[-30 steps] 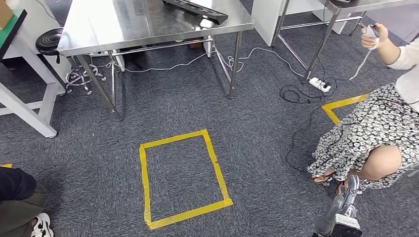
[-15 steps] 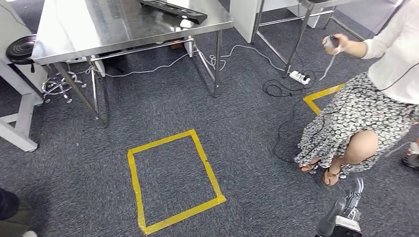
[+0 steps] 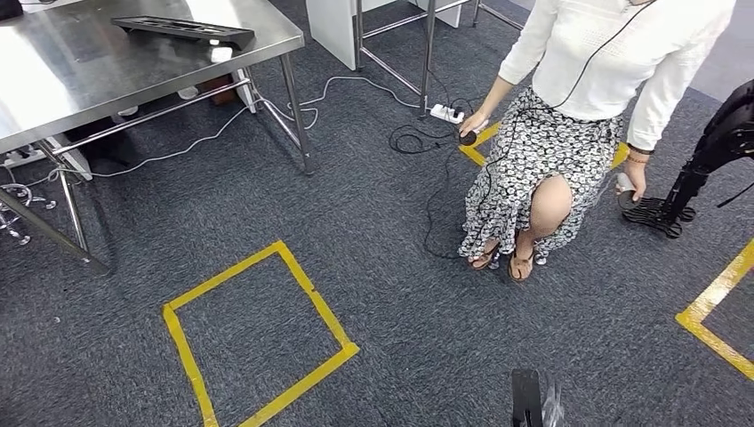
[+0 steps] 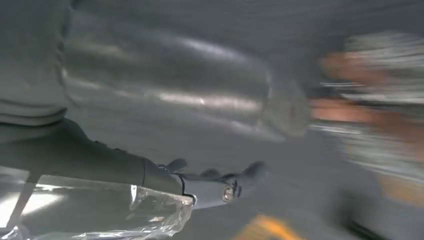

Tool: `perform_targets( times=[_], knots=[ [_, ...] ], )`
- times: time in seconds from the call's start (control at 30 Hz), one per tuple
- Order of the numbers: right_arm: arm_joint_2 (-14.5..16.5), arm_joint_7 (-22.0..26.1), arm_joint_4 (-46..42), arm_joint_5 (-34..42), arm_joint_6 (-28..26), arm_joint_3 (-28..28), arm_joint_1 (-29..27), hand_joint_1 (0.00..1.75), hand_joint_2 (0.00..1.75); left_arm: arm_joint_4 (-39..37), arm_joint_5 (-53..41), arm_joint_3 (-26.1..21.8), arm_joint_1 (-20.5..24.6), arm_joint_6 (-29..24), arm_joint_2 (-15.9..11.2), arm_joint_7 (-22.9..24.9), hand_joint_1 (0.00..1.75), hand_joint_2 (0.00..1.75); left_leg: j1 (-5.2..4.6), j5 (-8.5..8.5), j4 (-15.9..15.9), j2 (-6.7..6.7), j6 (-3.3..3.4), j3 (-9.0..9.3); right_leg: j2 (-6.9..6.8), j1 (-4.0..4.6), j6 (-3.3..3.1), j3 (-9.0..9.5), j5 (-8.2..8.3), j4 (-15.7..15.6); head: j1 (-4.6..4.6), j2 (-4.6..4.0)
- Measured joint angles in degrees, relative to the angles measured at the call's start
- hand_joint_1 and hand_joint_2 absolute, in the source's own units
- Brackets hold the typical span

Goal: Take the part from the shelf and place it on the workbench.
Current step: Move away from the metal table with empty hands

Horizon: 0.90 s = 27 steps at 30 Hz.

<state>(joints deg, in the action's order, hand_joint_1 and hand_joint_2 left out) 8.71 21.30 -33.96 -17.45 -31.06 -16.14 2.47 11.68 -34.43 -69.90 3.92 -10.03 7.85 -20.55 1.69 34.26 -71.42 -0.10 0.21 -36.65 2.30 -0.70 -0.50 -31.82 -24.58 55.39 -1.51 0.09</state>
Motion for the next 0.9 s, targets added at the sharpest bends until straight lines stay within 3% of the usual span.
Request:
perform_targets(
  times=[0.03, 0.1, 0.17, 0.23, 0.27, 0.33, 0.4, 0.47, 0.5, 0.53, 0.6, 0.67, 0.77, 0.83, 0.9],
  knots=[
    [-0.4, -3.36, 3.69, 0.36, 0.79, -0.66, 0.16, 0.0, 0.0, -0.02, -0.22, 0.05, -0.03, -0.17, 0.0, 0.46, 0.0, 0.0, -0.14, -2.04, 3.03, -0.37, 0.59, 1.34, 0.68, 0.29, -0.04, 0.06, 0.02, 0.01, 0.0, 0.0],
    [-0.82, -9.47, 9.16, 0.5, 2.28, -1.61, 0.03, 0.0, 0.0, -0.04, -0.69, 0.27, -0.14, -0.49, -0.17, 1.36, 0.0, 0.0, -0.54, -5.78, 10.39, -2.51, 2.04, 4.65, 1.83, 0.64, 0.0, 0.06, 0.06, 0.04, 0.11, 0.0],
    [-1.03, -15.46, 13.29, -1.15, 2.78, -1.93, -0.18, 0.0, 0.0, -0.15, -0.98, 0.6, -0.3, -0.92, -0.37, 2.2, 0.0, 0.0, -1.14, -6.96, 13.55, -3.66, 2.97, 6.04, 2.82, 0.57, 0.25, -0.2, 0.23, 0.08, 0.2, 0.0],
    [-1.2, -20.27, 16.25, -3.22, 2.85, -1.91, -0.5, 0.0, 0.0, -0.31, -1.14, 0.87, -0.38, -1.2, -0.39, 2.8, 0.0, 0.0, -1.54, -7.32, 14.24, -2.56, 3.41, 6.31, 3.62, 0.48, 0.73, -0.5, 0.53, 0.03, 0.14, 0.0],
    [-1.27, -22.01, 17.27, -4.02, 2.79, -1.82, -0.66, 0.0, 0.0, -0.34, -1.19, 0.95, -0.38, -1.28, -0.39, 3.02, 0.0, 0.0, -1.49, -7.71, 14.92, -1.94, 3.55, 6.63, 3.19, 0.52, 0.93, -0.75, 0.45, 0.25, 0.16, 0.0],
    [-1.44, -25.53, 18.76, -4.92, 2.64, -1.62, -0.69, 0.0, 0.0, -0.36, -1.26, 1.0, -0.36, -1.42, -0.28, 3.35, 0.0, 0.0, -1.27, -8.53, 16.24, -0.67, 3.76, 7.11, 1.04, 0.63, 0.98, -2.42, -1.22, 3.11, 0.27, 0.0],
    [-1.62, -29.51, 20.06, -5.01, 2.59, -1.52, -0.45, 0.0, 0.0, -0.36, -1.26, 0.99, -0.5, -1.63, -0.19, 3.66, 0.0, 0.0, -1.27, -8.81, 16.51, 0.65, 3.72, 6.95, -0.93, 0.27, 1.0, -6.03, -4.61, 10.38, 0.33, 0.0],
    [-1.77, -31.88, 21.08, -4.88, 2.6, -1.52, -0.52, 0.0, 0.0, -0.36, -1.23, 0.99, -0.64, -1.77, -0.13, 3.85, 0.0, 0.0, -1.23, -8.92, 16.48, 2.19, 3.48, 6.63, -1.54, -0.39, 1.71, -8.8, -6.67, 16.49, 0.37, 0.0],
    [-1.86, -32.42, 21.47, -5.0, 2.61, -1.52, -0.64, 0.0, 0.0, -0.37, -1.23, 0.99, -0.66, -1.82, -0.07, 3.93, 0.0, 0.0, -1.16, -8.95, 16.42, 2.96, 3.28, 6.49, -1.83, -0.8, 2.38, -8.66, -6.57, 16.69, 0.39, 0.0],
    [-1.92, -32.76, 21.75, -5.24, 2.63, -1.47, -0.73, 0.0, 0.0, -0.38, -1.22, 0.99, -0.66, -1.88, -0.01, 4.04, 0.0, 0.0, -1.03, -8.95, 16.28, 3.63, 2.99, 6.37, -2.3, -1.2, 3.13, -7.09, -5.61, 14.18, 0.4, 0.0],
    [-1.93, -33.3, 22.03, -5.73, 2.67, -1.3, -0.6, 0.0, 0.0, -0.38, -1.31, 0.99, -0.7, -2.06, 0.07, 4.32, 0.0, 0.0, -0.93, -8.55, 15.51, 4.98, 1.98, 6.08, -5.01, -1.82, 4.39, -2.14, -3.36, 6.09, 0.52, 0.0],
    [-1.8, -33.4, 22.11, -5.86, 2.7, -1.19, -0.37, 0.0, 0.0, -0.37, -1.5, 1.01, -0.75, -2.13, 0.02, 4.45, 0.0, 0.0, -0.99, -7.82, 14.68, 6.26, 0.79, 5.96, -6.8, -1.8, 4.03, 0.39, -2.22, 1.54, 0.38, 0.0],
    [-1.74, -32.51, 22.28, -6.11, 2.89, -1.18, -0.58, 0.0, 0.0, -0.36, -1.83, 1.19, -0.54, -1.82, 0.03, 4.24, 0.0, 0.0, -0.46, -7.19, 14.36, 7.41, -0.28, 6.37, -5.15, -1.42, 2.19, -0.08, -1.9, 1.42, 0.03, 0.0],
    [-1.74, -31.38, 22.38, -6.62, 3.43, -1.02, -0.66, 0.0, 0.0, -0.36, -2.04, 1.35, -0.51, -1.53, 0.1, 4.02, 0.0, 0.0, 0.06, -4.85, 11.95, 5.07, -0.77, 5.57, -3.85, -1.52, 1.19, -0.03, -1.44, 1.39, -0.03, 0.0],
    [-1.57, -30.27, 22.49, -7.35, 4.26, -0.57, -0.63, 0.0, 0.0, -0.37, -2.04, 1.4, -0.6, -1.38, 0.16, 3.95, 0.0, 0.0, 0.13, -0.29, 5.17, 1.64, -0.8, 2.78, -2.54, -1.14, 0.4, -0.32, -0.93, 1.42, -0.1, 0.0]
  ],
)
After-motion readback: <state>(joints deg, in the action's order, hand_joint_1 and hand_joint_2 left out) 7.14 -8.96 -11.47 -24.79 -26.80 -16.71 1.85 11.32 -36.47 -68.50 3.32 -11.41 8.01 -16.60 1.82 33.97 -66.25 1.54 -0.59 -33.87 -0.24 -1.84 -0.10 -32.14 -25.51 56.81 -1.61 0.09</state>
